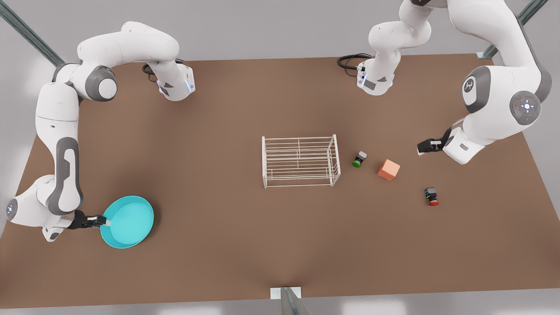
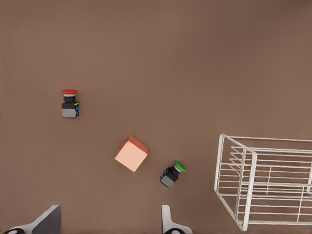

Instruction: Place the plate on the shelf with right arm and place the red button switch in the plate with left arm

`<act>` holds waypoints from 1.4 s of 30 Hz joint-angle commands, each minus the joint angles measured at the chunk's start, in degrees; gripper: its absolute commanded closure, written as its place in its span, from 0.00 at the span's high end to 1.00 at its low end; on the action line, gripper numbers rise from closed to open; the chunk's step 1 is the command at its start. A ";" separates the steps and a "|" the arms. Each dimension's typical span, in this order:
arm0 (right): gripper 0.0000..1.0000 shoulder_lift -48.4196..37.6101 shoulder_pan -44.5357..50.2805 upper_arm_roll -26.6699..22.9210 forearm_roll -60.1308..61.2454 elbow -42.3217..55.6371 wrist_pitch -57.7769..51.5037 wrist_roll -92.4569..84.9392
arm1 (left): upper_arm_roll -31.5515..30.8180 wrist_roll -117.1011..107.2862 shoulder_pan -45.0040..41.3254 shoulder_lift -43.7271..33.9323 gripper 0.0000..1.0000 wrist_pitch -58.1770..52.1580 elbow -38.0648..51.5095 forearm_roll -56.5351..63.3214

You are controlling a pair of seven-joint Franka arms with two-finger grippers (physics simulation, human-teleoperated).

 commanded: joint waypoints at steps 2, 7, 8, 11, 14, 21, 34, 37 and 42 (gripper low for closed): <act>0.56 -0.06 0.08 0.19 0.16 0.03 1.05 -3.31 | 0.00 -0.43 0.06 -0.05 1.00 0.05 -0.01 0.04; 0.53 -0.15 0.43 0.81 1.82 -0.32 0.88 -3.31 | 0.00 -0.43 0.06 -0.05 1.00 0.23 -0.01 0.12; 0.52 -0.15 0.43 0.81 1.82 -0.32 0.88 -3.48 | 0.00 -0.43 0.06 -0.13 1.00 0.23 -0.01 0.12; 0.41 -0.15 0.43 0.81 1.65 -0.24 0.88 -3.83 | 0.00 -0.43 0.06 -0.05 1.00 0.14 -0.01 0.12; 0.25 -0.15 0.43 0.81 1.65 -0.24 0.88 -4.36 | 0.00 -0.43 0.06 -0.05 1.00 0.14 -0.01 0.12; 0.25 -1.47 0.52 1.07 2.97 -0.24 -0.53 -4.27 | -0.18 -0.43 -0.11 -0.14 1.00 -0.21 -0.28 1.71; 0.25 -9.82 7.20 1.51 7.19 -0.76 -6.95 -2.60 | 0.61 -2.19 7.10 8.74 1.00 46.88 -25.49 6.19; 0.25 -11.49 10.80 1.51 8.94 -0.85 -8.97 -2.52 | 2.11 -2.10 8.06 8.74 1.00 55.07 -31.65 6.28; 0.25 -13.07 17.30 1.51 10.96 -0.85 -13.89 5.39 | 3.60 -0.52 9.91 16.65 1.00 65.79 -30.51 10.85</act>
